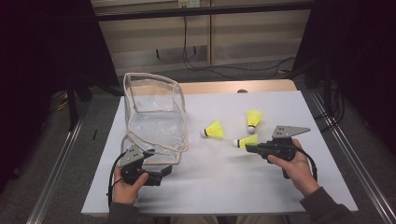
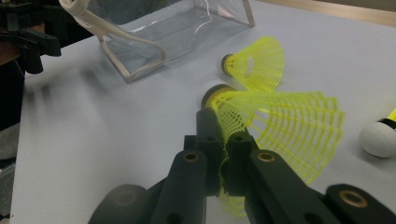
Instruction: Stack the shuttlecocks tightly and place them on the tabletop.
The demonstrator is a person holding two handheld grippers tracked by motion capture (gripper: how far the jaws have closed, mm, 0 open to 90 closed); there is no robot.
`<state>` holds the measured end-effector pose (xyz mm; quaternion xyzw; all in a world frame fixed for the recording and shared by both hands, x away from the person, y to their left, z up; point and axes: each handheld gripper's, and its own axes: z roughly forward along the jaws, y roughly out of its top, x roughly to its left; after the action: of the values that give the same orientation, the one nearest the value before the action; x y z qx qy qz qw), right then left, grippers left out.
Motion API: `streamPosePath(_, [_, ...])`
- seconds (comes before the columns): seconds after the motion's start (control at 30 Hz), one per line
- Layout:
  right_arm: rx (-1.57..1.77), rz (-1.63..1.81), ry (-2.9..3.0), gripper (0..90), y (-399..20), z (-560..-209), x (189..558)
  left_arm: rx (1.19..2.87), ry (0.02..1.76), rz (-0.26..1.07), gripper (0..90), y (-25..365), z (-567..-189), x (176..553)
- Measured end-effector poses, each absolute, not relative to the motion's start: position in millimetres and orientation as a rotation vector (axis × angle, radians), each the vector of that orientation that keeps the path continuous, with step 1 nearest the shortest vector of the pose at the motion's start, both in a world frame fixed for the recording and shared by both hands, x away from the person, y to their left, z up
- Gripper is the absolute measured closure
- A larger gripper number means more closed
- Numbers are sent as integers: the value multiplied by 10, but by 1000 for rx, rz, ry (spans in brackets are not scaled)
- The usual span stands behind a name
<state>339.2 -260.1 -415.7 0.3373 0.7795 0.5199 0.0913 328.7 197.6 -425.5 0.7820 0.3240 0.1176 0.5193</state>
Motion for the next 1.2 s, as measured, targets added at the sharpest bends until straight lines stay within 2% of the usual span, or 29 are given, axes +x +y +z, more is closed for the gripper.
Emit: streamPosePath(1.2, [1011,1539,2336,877,-2519,-4198,3522,1865,777,291,36,1981,-4249,3281])
